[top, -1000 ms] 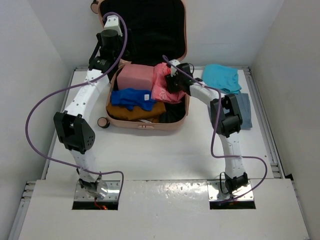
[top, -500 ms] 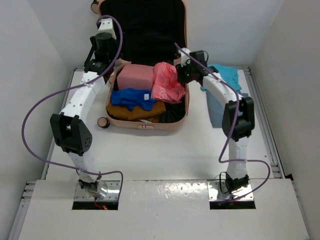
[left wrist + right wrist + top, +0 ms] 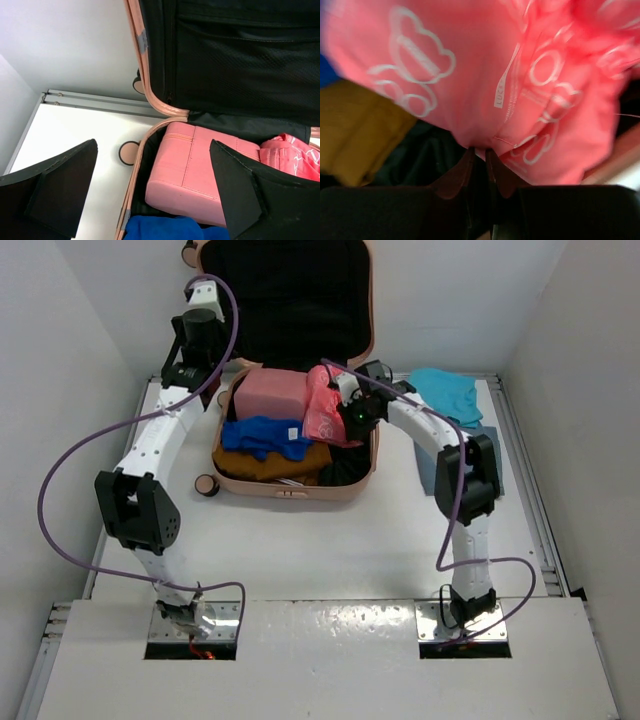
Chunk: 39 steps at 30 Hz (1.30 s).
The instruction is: Pack the luggage
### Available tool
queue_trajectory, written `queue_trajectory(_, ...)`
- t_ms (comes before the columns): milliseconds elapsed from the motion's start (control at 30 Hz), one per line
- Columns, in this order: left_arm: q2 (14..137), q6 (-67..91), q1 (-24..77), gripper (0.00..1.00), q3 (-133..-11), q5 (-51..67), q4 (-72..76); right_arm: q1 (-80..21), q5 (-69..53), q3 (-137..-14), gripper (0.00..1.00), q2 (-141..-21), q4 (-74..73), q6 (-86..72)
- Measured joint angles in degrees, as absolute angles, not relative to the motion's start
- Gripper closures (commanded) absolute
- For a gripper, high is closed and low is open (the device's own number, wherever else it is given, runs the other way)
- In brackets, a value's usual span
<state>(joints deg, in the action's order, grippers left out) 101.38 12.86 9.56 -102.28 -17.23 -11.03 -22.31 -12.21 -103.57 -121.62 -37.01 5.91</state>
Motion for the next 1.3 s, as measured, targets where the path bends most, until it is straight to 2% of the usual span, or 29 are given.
queue_trajectory(200, 100.47, 12.64, 9.32, 0.0, -101.78, -17.34, -11.0, -22.46, -10.68, -106.78, 0.81, -127.96, -40.8, 8.03)
queue_trajectory(300, 100.4, 12.64, 9.32, 0.0, -101.75, -17.19, -11.0, -22.28, -11.25, -107.63, 0.69, -128.03, -41.47, 7.97)
queue_trajectory(333, 100.4, 12.67, 9.32, 0.0, -101.75, -17.08, -10.98, -22.06, -12.03, -107.59, 0.59, -127.74, -41.43, 7.53)
queue_trajectory(433, 100.4, 12.69, 9.32, 0.0, -101.75, -16.62, -11.0, -21.3, -14.24, -106.74, 0.45, -125.16, -40.71, 5.74)
queue_trajectory(600, 100.22, 12.73, 9.32, 0.0, -101.41, -16.27, -10.39, -17.47, -14.37, -97.65, 0.41, -108.18, -36.71, -1.32)
queue_trajectory(633, 99.9, 12.73, 9.32, 0.0, -100.9, -16.36, -10.0, -16.62, -13.21, -95.74, 0.39, -103.81, -35.9, -2.13)
queue_trajectory(667, 99.44, 12.69, 9.32, 0.0, -100.16, -16.53, -9.72, -15.66, -11.6, -93.97, 0.3, -99.24, -35.57, -2.79)
queue_trajectory(700, 98.87, 12.69, 9.32, 0.0, -99.44, -16.8, -9.61, -14.74, -9.15, -91.98, 0.27, -95.07, -34.79, -3.36)
queue_trajectory(833, 96.27, 12.27, 9.32, 0.0, -96.12, -18.92, -8.73, -13.74, 0.23, -81.1, 0.21, -84.55, -32.14, -4.62)
queue_trajectory(867, 95.59, 12.19, 9.32, 0.0, -95.18, -19.42, -8.45, -14.09, 3.07, -78.7, 0.16, -84.51, -32.21, -5.41)
queue_trajectory(1067, 92.77, 11.86, 9.32, 0.0, -91.66, -22.17, -8.05, -15.09, 15.09, -71.13, 0.14, -98.08, -31.77, -9.58)
queue_trajectory(1300, 90.8, 10.92, 8.71, 0.0, -89.8, -23.07, -8.05, -13.93, 21.3, -72.69, 0.14, -105.8, -30.3, -10.7)
